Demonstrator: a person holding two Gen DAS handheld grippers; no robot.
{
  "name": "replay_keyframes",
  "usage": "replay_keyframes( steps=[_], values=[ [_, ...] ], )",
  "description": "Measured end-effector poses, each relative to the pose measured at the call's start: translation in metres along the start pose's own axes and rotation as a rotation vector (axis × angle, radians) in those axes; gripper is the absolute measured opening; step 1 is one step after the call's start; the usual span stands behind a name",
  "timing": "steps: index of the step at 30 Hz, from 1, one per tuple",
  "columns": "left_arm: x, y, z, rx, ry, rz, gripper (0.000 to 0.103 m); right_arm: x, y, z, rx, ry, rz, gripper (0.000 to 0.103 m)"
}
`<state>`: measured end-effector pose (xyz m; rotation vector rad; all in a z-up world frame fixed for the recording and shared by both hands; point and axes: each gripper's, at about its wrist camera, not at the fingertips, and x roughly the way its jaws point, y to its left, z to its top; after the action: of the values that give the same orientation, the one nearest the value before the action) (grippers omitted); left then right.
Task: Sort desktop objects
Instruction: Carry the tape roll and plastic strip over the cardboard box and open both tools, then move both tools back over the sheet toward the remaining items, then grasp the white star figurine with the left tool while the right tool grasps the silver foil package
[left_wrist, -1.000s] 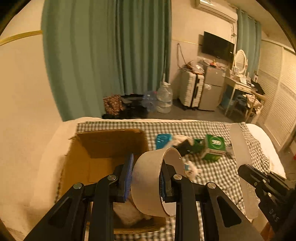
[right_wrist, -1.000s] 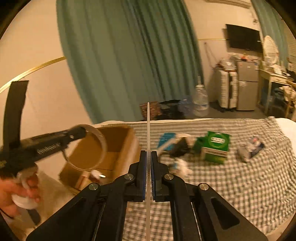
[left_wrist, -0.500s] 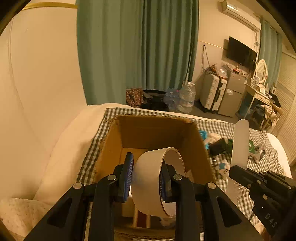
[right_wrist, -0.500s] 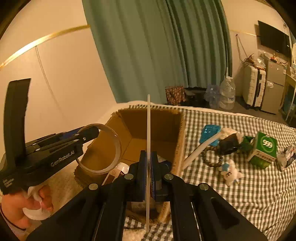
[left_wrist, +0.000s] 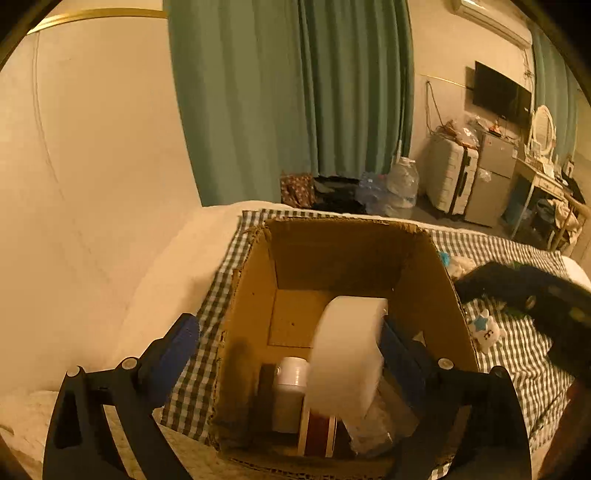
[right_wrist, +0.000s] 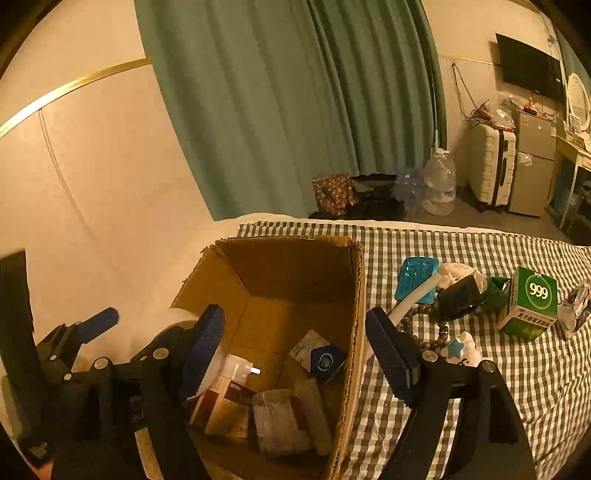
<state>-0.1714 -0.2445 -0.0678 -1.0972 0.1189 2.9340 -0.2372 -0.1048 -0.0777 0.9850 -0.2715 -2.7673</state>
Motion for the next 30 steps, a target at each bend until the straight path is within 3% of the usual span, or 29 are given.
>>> replay_keyframes(
  steps=[8,13,21,30],
  values=[
    [-0.016,-0.026,-0.007,0.062,-0.016,-0.03,0.101,-0.054,-0.045,-0.007,0.031,-0.109,-0.018,0.079],
    [-0.029,-0.061,-0.011,0.068,-0.01,-0.101,0.103,-0.095,-0.117,-0.028,0.073,-0.143,-0.141,0.079],
    [-0.033,-0.153,-0.021,-0.017,0.034,-0.151,0.103,-0.13,-0.229,-0.063,0.183,-0.135,-0.363,0.079],
    [0.004,-0.251,-0.047,0.056,0.104,-0.169,0.103,-0.13,-0.301,-0.108,0.275,-0.11,-0.402,0.082]
  ],
)
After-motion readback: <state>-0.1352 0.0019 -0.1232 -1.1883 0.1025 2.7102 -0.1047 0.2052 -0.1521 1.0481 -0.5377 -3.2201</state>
